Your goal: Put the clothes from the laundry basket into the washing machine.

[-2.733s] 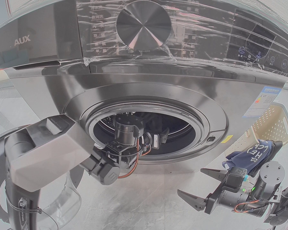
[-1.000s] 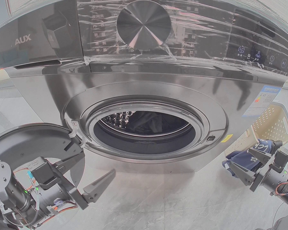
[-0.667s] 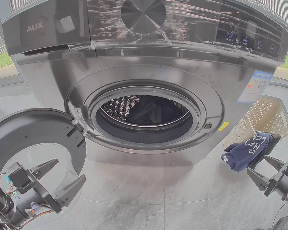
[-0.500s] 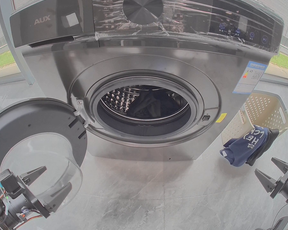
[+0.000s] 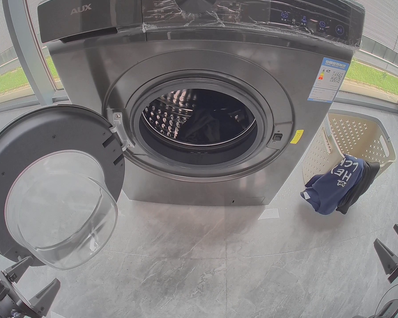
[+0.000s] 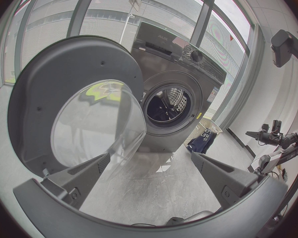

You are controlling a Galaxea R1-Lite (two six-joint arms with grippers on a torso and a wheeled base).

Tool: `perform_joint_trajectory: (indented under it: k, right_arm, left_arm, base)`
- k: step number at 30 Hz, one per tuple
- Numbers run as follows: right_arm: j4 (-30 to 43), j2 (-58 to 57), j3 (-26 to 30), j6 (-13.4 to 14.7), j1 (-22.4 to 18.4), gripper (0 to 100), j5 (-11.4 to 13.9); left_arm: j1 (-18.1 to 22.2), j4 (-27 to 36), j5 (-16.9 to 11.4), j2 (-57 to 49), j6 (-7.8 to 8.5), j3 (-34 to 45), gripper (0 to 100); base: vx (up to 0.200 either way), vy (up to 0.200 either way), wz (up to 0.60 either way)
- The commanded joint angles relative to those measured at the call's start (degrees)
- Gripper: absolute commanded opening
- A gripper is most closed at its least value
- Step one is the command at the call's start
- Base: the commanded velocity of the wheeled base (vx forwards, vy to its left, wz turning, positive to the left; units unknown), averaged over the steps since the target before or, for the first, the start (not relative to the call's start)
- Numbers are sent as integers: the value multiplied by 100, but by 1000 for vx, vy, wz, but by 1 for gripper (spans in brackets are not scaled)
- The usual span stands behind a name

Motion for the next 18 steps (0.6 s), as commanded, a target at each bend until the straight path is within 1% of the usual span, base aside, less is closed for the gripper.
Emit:
perform_joint_trajectory:
  k: [1,6,11,12,13,14,15,17,18]
  right_arm:
    - [119,-508,64,-8,-131,100,7]
    - [119,-561,72,-8,-175,100,7]
    - [119,-587,81,-17,-272,100,25]
    - [137,-675,90,-25,-342,100,25]
    - [146,-710,90,-25,-360,100,25]
    - [163,-728,90,-25,-368,100,34]
    - [278,-877,99,-78,-456,100,42]
    - [480,-1080,90,-131,-579,100,69]
    - [603,-1194,90,-157,-641,100,122]
  left_arm:
    - [415,332,-169,-943,-12,99,100]
    - [618,394,-178,-1083,-3,99,100]
    - [864,684,-196,-1303,50,99,100]
    - [952,816,-196,-1338,138,99,100]
    - [978,877,-196,-1373,173,99,100]
    - [1004,913,-196,-1409,190,99,100]
    - [1101,1080,-196,-1540,270,99,100]
    - [1119,1088,-196,-1532,243,99,100]
    - [1136,1080,-196,-1532,234,99,100]
  base:
    - [0,-200,0]
    - [0,-200,0]
    - [0,-200,0]
    - [0,-200,0]
    - [0,-200,0]
    - [0,0,0]
    - [0,0,0]
    - [0,0,0]
    - [0,0,0]
